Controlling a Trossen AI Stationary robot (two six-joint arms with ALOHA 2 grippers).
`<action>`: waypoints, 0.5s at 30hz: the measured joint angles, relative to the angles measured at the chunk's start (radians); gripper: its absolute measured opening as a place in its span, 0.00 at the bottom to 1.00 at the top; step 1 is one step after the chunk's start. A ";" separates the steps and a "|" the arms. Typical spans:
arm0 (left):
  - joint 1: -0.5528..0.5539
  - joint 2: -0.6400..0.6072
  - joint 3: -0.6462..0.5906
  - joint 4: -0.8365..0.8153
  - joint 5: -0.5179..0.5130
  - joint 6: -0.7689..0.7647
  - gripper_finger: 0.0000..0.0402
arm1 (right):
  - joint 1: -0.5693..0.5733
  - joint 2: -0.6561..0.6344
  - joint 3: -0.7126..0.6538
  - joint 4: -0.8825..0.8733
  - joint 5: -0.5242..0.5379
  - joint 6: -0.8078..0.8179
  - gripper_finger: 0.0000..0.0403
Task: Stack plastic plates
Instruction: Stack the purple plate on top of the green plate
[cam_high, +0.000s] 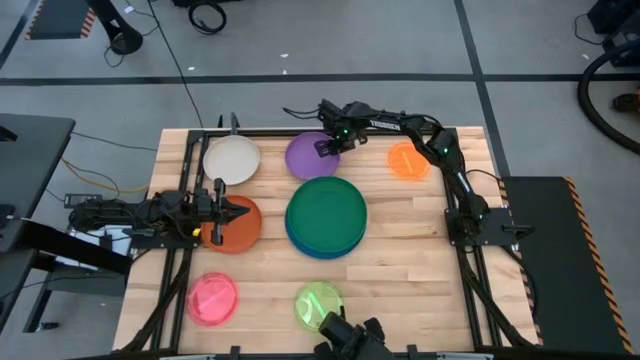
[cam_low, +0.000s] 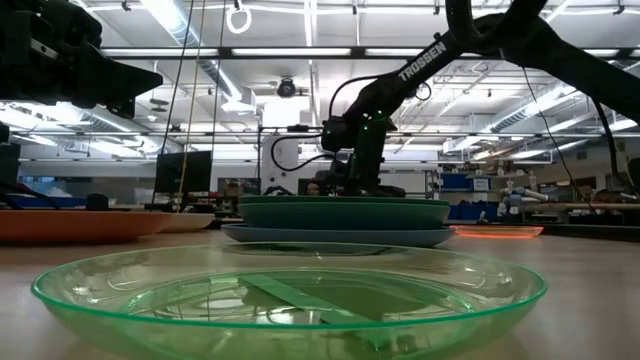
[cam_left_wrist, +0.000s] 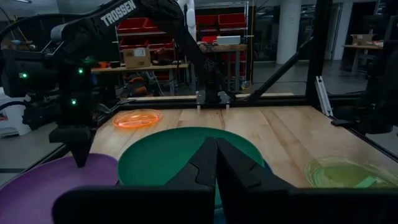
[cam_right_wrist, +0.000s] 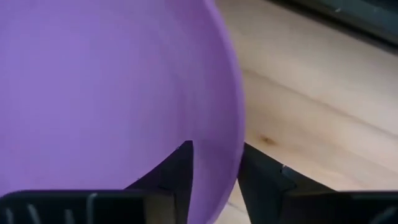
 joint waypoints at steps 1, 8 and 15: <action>0.000 0.000 0.000 0.000 0.000 0.000 0.03 | 0.000 0.000 0.000 0.004 0.004 0.009 0.30; 0.000 0.000 0.000 0.000 0.000 0.000 0.03 | 0.000 0.000 0.000 0.054 0.005 0.013 0.12; 0.000 0.000 0.000 0.000 0.000 0.000 0.03 | 0.000 0.000 0.003 0.168 -0.059 0.080 0.04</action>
